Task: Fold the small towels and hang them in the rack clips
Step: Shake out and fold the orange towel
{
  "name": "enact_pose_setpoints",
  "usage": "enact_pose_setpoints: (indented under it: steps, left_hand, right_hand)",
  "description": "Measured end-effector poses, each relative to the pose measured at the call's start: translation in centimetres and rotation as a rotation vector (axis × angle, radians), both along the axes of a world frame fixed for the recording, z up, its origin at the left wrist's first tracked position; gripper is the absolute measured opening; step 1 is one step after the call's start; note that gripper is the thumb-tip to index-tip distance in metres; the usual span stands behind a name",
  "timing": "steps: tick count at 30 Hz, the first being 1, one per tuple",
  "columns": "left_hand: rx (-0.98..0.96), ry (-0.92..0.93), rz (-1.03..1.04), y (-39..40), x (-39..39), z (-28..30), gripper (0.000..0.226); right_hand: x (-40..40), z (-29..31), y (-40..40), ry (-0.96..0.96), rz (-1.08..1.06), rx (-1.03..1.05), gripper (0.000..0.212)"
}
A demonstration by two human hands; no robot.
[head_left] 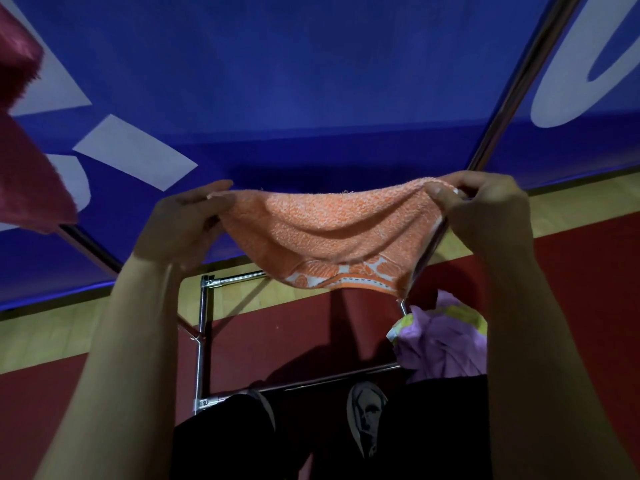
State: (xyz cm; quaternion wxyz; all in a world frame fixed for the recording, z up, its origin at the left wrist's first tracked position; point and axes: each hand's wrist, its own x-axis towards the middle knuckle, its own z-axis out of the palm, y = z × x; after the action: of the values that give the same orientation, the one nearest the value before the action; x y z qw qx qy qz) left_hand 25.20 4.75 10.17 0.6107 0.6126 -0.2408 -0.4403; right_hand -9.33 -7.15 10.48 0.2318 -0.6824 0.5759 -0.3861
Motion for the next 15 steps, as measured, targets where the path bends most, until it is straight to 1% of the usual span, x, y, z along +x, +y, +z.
enact_pose_setpoints:
  steps: [4, 5, 7, 9, 12, 15]
  left_hand:
    - [0.061, -0.550, 0.038, 0.5, -0.2, -0.5, 0.035]
    - [0.096, -0.650, 0.036, 0.5, -0.2, -0.5, 0.036]
    - [0.159, -0.789, 0.025, 0.5, -0.5, -0.5, 0.037]
    - [0.194, -0.849, 0.013, 0.5, -0.8, -0.3, 0.033]
    - [0.230, -0.863, -0.028, 0.8, -1.5, 0.0, 0.016]
    - [0.185, -0.918, -0.074, 0.6, -2.1, 0.4, 0.013]
  right_hand:
    - [0.1, 0.2, 0.0, 0.053, -0.004, -0.029, 0.011]
    - [0.1, 0.3, -0.1, 0.071, -0.001, -0.036, 0.012]
    - [0.1, 0.3, -0.2, 0.075, 0.005, -0.030, 0.012]
    - [0.2, 0.2, -0.3, 0.065, 0.010, -0.022, 0.013]
    - [0.7, 0.5, 0.0, 0.054, 0.049, -0.048, 0.016]
    - [1.4, 0.7, 0.2, 0.075, 0.125, -0.085, 0.015]
